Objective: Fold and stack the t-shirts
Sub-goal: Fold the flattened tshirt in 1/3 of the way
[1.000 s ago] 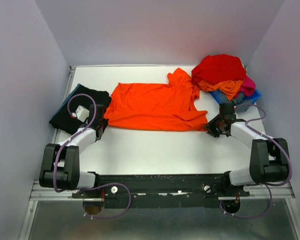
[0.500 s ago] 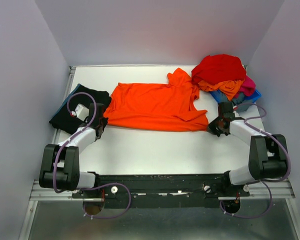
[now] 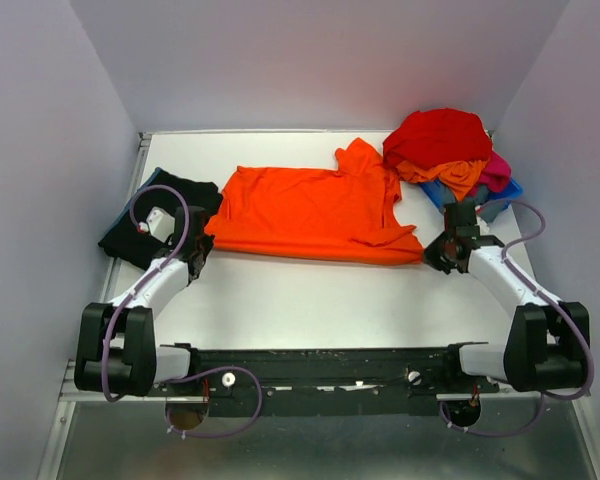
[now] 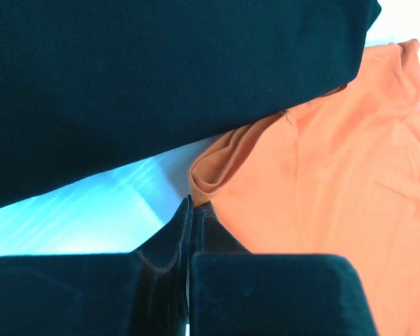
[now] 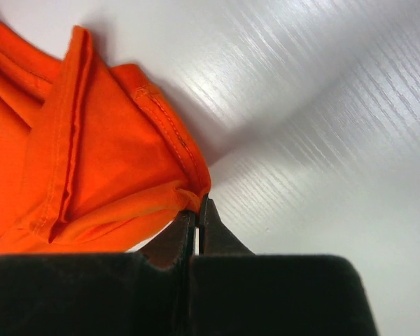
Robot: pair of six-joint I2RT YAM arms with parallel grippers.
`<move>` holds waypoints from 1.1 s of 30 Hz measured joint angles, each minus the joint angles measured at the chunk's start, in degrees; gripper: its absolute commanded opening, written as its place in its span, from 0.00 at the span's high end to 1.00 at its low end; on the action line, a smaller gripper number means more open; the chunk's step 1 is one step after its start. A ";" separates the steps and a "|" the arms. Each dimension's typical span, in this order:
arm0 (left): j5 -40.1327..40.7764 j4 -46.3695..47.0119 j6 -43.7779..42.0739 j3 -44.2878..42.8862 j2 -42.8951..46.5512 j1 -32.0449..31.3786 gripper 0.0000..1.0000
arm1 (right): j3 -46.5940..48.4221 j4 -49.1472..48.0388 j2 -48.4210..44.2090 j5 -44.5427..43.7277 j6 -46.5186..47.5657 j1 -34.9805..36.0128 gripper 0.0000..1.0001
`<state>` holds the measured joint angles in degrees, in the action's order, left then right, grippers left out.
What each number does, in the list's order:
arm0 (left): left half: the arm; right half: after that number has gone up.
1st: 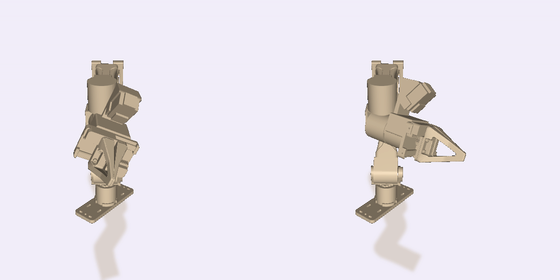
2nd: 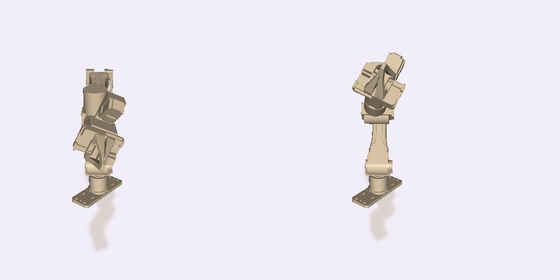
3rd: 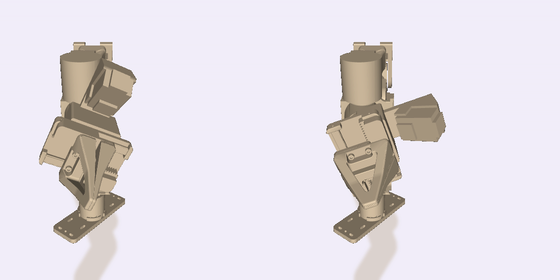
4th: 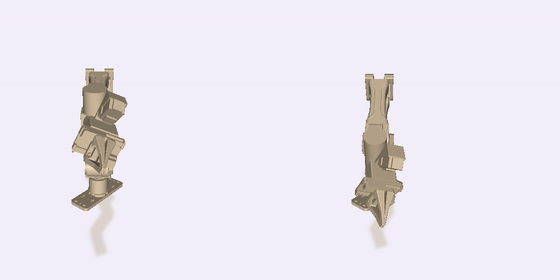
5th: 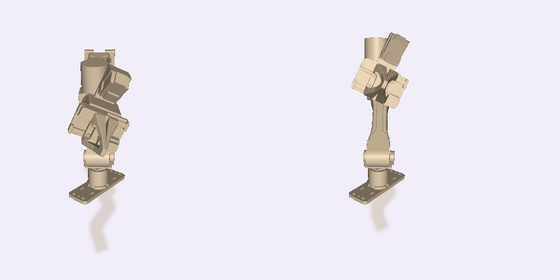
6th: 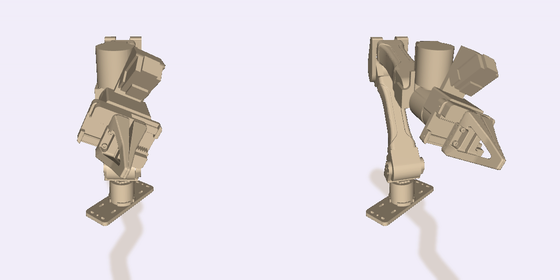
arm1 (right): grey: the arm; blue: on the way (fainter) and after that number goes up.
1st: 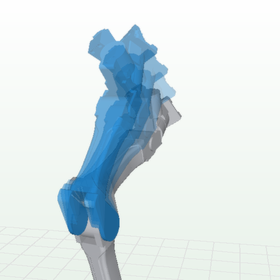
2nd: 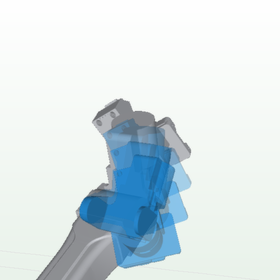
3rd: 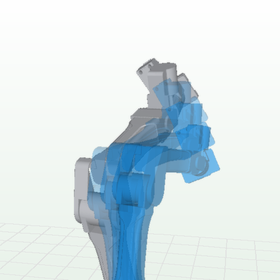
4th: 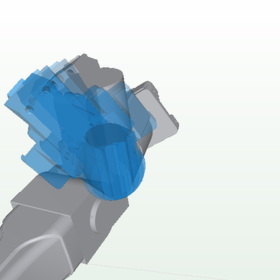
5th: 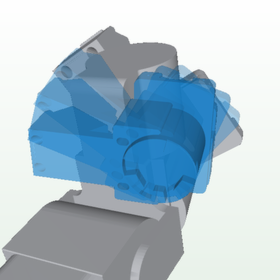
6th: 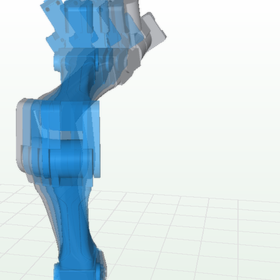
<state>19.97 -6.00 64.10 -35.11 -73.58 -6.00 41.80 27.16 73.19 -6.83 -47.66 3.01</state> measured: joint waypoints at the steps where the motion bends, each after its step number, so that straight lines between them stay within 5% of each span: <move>1: -0.02 -0.15 0.00 0.02 0.13 0.00 1.00 | -0.24 0.09 0.33 0.02 0.17 -0.02 0.99; 9: -0.04 -2.45 0.42 0.46 1.55 0.00 1.00 | 3.23 4.63 3.45 0.68 2.08 -0.39 1.00; 17: 1.05 -12.41 0.46 -20.63 2.84 0.00 1.00 | 26.93 9.51 0.74 0.76 6.38 -0.87 0.99; 20: 1.20 -12.11 0.31 -18.60 8.61 -0.02 1.00 | 23.17 9.79 -5.33 0.63 6.62 -1.01 0.99; 30: -0.48 -17.42 -0.20 10.27 25.33 -0.02 1.00 | -8.37 15.37 -16.13 0.72 1.86 -1.97 0.97; 32: -0.72 -18.88 0.00 13.33 30.73 -0.02 1.00 | -10.99 16.44 -20.92 0.72 0.55 -1.99 0.89; 33: -0.76 -19.28 0.09 14.29 32.83 -0.02 0.99 | -11.96 16.57 -23.21 0.74 -0.20 -1.99 0.74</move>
<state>19.20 -25.28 64.18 -20.82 -40.75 -6.02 29.85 43.72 49.98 -6.09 -47.86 1.02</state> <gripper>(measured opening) 0.024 0.053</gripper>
